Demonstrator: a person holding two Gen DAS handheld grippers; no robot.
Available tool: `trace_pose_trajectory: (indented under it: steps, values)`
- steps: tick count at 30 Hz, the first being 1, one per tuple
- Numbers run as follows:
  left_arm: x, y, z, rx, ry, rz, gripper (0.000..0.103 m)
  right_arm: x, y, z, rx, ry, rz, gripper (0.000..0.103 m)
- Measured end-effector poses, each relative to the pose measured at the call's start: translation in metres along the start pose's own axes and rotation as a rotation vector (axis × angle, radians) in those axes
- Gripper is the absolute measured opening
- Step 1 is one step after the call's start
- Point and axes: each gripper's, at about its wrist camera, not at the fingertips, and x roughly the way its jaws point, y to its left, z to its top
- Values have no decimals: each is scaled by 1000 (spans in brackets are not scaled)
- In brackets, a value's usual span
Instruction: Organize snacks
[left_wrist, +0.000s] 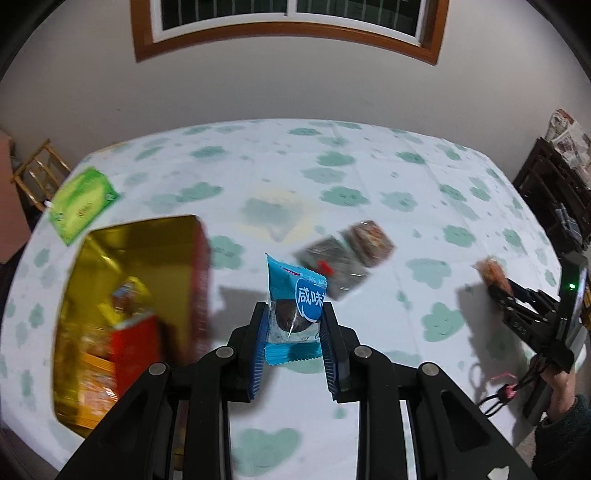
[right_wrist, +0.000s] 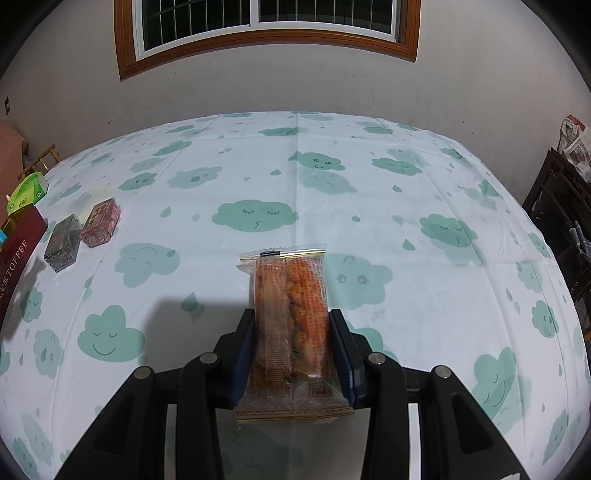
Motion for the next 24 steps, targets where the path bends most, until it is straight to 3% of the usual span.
trace_pose_trajectory:
  steps: [13, 24]
  values:
    - [1, 103, -1, -122, 12, 160, 24, 0, 0, 0, 0, 0, 0, 40]
    - [18, 131, -17, -143, 66, 207, 24, 0, 0, 0, -1, 0, -1, 40]
